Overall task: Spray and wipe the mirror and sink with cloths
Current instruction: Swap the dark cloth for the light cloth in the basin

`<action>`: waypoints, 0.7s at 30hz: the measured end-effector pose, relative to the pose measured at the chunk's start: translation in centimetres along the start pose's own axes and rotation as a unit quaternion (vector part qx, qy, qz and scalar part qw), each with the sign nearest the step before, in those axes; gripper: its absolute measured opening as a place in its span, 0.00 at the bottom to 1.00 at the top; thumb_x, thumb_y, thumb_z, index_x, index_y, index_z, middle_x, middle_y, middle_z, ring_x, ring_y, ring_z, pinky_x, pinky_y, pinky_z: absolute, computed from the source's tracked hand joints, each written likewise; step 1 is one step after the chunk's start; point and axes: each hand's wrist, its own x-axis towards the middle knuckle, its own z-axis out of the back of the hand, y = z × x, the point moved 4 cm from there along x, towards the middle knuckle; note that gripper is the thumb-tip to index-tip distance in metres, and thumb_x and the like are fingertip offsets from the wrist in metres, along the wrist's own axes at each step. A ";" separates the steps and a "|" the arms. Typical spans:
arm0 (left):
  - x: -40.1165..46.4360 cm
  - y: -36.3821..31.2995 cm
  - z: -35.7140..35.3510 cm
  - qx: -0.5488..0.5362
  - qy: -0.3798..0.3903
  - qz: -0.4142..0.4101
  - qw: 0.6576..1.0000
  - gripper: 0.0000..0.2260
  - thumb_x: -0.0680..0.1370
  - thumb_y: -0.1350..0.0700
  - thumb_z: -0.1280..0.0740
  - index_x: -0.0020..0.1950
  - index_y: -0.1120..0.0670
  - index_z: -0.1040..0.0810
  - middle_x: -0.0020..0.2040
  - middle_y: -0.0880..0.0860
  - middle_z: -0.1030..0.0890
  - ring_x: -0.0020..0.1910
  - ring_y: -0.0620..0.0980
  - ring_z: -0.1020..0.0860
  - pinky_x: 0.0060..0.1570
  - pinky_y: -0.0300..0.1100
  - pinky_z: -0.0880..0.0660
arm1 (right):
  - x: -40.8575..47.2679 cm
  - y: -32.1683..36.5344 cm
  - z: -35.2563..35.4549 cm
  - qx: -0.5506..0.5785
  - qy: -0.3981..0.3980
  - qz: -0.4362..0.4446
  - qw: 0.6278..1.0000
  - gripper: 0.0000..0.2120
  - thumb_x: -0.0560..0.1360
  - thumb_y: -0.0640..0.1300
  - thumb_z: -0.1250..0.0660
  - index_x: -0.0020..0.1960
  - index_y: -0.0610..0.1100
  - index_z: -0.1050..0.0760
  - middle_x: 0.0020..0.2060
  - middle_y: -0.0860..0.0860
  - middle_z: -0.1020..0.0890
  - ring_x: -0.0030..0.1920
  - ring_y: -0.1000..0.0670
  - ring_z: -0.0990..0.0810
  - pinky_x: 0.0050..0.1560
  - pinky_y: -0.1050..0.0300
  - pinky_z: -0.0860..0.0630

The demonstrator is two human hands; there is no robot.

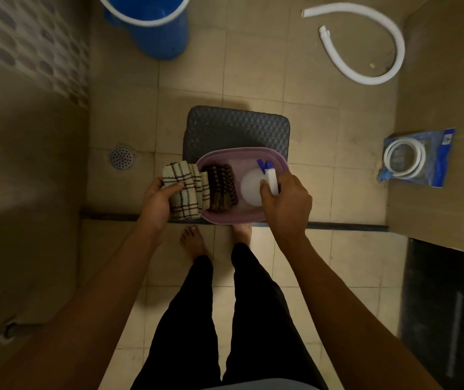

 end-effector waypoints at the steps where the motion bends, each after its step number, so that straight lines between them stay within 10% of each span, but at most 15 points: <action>1: 0.0 0.0 0.0 -0.001 0.001 0.000 1.000 0.10 0.79 0.63 0.36 0.59 0.54 0.23 0.56 0.55 0.17 0.52 0.54 0.18 0.48 0.50 0.19 | 0.0 0.1 -0.1 0.001 -0.003 -0.010 1.000 0.14 0.77 0.52 0.32 0.53 0.41 0.24 0.45 0.45 0.18 0.42 0.46 0.18 0.44 0.51 0.19; 9: -0.1 -0.2 0.1 -0.001 0.001 0.002 1.000 0.10 0.79 0.62 0.36 0.59 0.53 0.23 0.56 0.54 0.17 0.52 0.53 0.18 0.47 0.49 0.18 | 0.7 -3.1 2.1 0.152 -0.075 -0.145 0.975 0.18 0.81 0.58 0.44 0.43 0.47 0.26 0.36 0.51 0.21 0.38 0.49 0.20 0.40 0.53 0.21; 15: 0.1 -1.0 -0.4 -0.001 0.009 -0.001 1.000 0.11 0.79 0.62 0.36 0.61 0.52 0.24 0.56 0.52 0.17 0.52 0.51 0.17 0.46 0.48 0.18 | 2.7 -6.9 -0.5 0.165 0.133 -0.248 0.945 0.09 0.79 0.43 0.36 0.42 0.46 0.21 0.41 0.43 0.16 0.44 0.43 0.16 0.52 0.41 0.19; 21: 1.6 -3.1 -1.3 0.020 0.023 -0.019 0.999 0.12 0.79 0.62 0.35 0.61 0.54 0.23 0.57 0.54 0.17 0.54 0.53 0.18 0.47 0.48 0.19 | 3.2 -7.1 -1.1 0.151 0.133 -0.241 0.950 0.08 0.75 0.36 0.32 0.52 0.39 0.17 0.44 0.45 0.15 0.46 0.45 0.16 0.52 0.44 0.18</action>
